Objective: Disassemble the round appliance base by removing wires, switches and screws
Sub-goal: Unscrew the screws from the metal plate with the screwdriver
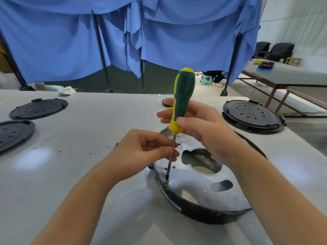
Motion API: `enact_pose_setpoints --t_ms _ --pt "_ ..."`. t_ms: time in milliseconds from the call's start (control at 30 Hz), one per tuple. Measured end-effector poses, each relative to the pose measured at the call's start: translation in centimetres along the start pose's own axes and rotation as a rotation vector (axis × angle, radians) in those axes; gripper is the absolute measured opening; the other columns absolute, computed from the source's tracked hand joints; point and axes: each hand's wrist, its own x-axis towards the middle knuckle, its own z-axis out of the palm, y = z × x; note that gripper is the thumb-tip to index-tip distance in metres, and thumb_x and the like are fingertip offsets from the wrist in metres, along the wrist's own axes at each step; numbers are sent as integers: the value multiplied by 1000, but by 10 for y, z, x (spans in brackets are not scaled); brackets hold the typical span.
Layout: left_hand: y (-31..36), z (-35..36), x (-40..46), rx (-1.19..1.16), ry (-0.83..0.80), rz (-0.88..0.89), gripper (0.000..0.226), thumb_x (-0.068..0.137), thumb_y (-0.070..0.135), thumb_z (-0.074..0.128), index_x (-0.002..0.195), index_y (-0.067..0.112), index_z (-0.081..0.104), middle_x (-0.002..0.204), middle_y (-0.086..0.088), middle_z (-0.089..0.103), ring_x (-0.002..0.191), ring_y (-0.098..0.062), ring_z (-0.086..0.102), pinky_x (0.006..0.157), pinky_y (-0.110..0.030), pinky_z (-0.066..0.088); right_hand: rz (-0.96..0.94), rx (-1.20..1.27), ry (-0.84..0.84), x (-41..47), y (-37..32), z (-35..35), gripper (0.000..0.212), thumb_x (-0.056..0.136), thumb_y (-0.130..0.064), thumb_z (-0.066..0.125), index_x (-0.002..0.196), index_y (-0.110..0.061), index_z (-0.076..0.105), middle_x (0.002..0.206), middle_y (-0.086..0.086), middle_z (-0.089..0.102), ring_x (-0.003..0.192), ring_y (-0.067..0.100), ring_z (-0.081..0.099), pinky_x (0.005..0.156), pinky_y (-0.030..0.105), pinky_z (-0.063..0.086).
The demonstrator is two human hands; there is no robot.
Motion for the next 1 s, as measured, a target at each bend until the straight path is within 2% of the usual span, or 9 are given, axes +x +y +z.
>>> enact_pose_setpoints --t_ms 100,167,300,367,467,567,633,800,1000 --pt "0 2 1 -18 48 5 15 75 -1 73 79 13 75 77 -8 76 76 -21 74 70 -17 55 -6 -200 70 0 1 3 43 78 -30 69 121 -27 61 96 -7 70 96 13 66 90 32 53" --pt "-1 3 2 6 85 1 13 72 0 77 81 8 73 76 -8 76 73 -18 74 68 -15 54 -43 -207 122 1 2 3 40 79 -21 74 117 -24 62 102 4 71 95 18 67 88 37 54" --pt "0 4 4 46 153 -2 17 66 5 82 76 16 74 74 -2 75 70 -12 72 67 -15 54 -56 -8 65 0 -1 0 40 84 0 66 122 -9 56 104 8 73 95 21 70 80 28 56" --pt "0 5 3 73 128 -3 14 67 14 81 76 22 75 80 4 76 77 -10 72 73 -16 55 -32 4 29 -1 -2 1 40 83 -7 63 122 -11 58 108 4 72 101 18 68 84 30 55" --pt "-1 6 3 123 89 9 10 68 21 80 68 28 74 78 6 75 79 -10 72 76 -18 55 -37 -186 81 0 -1 4 40 76 -29 75 114 -27 65 102 -8 71 94 7 66 91 37 54" --pt "-2 6 3 98 123 17 18 61 24 84 57 25 66 63 7 69 62 -8 67 63 -13 50 -79 -143 84 0 -1 4 30 80 -16 72 109 -24 67 96 1 71 86 14 67 87 35 55" --pt "-2 8 4 117 140 23 22 54 35 82 55 26 62 61 5 66 59 -9 66 61 -14 50 -81 -76 61 -1 -1 4 31 83 -10 67 112 -19 64 99 8 73 91 17 70 85 31 55" --pt "-5 9 6 188 173 50 34 48 46 80 61 21 60 60 4 63 60 -9 63 65 -20 55 -91 -167 51 0 -1 8 31 76 -14 77 104 -23 67 92 -1 70 83 9 66 82 30 56" --pt "-5 3 3 367 125 20 22 65 43 82 68 31 64 74 15 67 75 -1 63 76 -29 48 -77 -134 45 -1 0 6 24 90 -2 58 109 -15 65 94 -1 74 89 14 71 84 25 55"
